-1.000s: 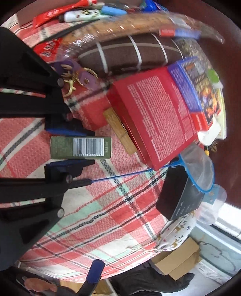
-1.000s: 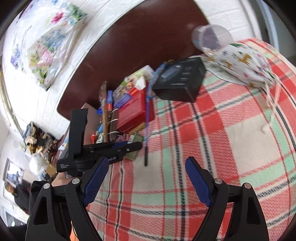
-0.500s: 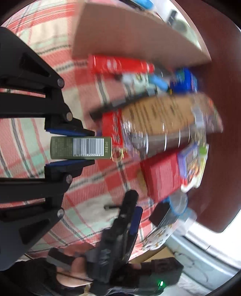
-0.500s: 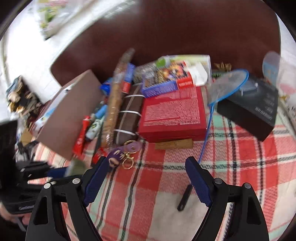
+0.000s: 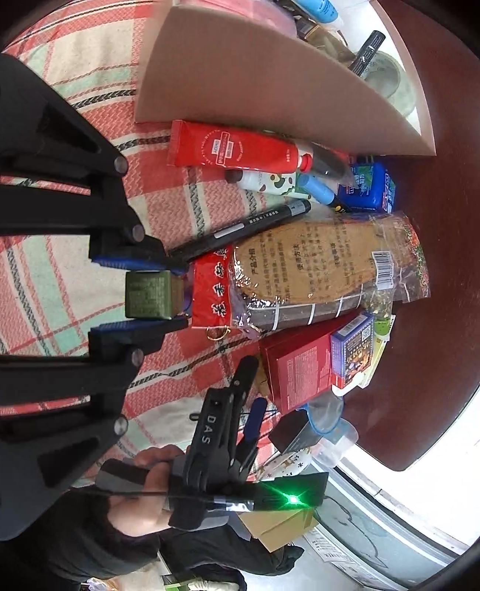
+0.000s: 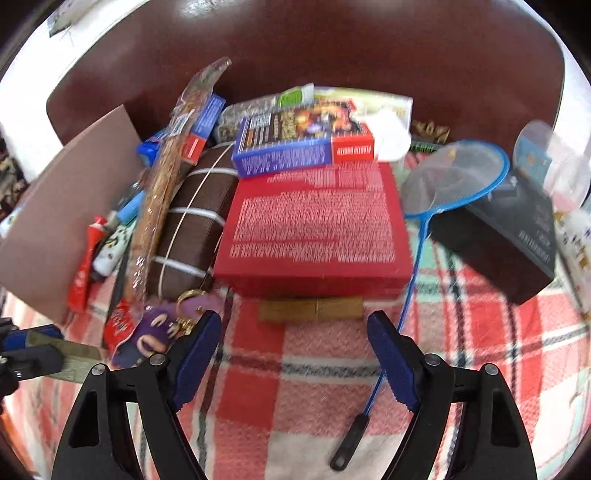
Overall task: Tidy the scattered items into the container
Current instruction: 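Carry the green box to the tan box while the right gripper carries the wooden stick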
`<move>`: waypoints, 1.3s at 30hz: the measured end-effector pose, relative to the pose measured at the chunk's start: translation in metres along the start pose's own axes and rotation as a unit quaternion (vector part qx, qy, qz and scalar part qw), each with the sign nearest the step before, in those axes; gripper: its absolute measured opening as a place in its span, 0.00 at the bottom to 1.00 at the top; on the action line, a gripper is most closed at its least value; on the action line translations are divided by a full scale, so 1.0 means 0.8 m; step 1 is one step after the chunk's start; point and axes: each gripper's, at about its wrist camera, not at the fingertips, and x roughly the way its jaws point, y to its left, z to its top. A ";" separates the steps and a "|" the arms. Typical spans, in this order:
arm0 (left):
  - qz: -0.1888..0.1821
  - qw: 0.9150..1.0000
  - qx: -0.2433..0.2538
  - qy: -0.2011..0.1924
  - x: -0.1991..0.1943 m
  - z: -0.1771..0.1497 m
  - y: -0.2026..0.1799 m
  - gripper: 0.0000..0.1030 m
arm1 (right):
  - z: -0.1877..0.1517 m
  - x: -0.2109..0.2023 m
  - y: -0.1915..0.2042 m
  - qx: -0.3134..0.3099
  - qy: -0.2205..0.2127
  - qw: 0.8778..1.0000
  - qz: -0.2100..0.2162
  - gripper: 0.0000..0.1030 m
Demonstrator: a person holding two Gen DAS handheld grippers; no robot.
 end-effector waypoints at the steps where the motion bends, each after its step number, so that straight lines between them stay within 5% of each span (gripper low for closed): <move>1: -0.006 1.000 0.000 0.004 0.002 0.000 0.002 0.21 | 0.001 0.002 0.002 -0.006 0.001 1.000 -0.007 0.80; 5: -0.008 1.000 0.006 0.003 0.005 -0.001 0.005 0.21 | 0.000 0.018 0.023 -0.059 0.012 0.996 -0.072 0.80; 13: -0.013 1.000 0.009 0.003 0.001 -0.009 0.008 0.21 | -0.003 0.021 0.015 -0.027 -0.005 0.996 -0.086 0.74; 15: -0.013 1.000 0.011 0.001 -0.003 -0.010 0.007 0.21 | -0.007 0.014 0.010 -0.020 -0.012 0.997 -0.074 0.61; 30: 0.004 1.000 0.021 -0.020 -0.048 -0.011 -0.010 0.21 | -0.019 -0.085 -0.014 0.012 -0.069 0.998 -0.002 0.61; 39: 0.025 0.997 0.027 -0.067 -0.117 0.006 -0.004 0.21 | 0.032 -0.137 0.074 -0.032 -0.119 0.990 0.071 0.61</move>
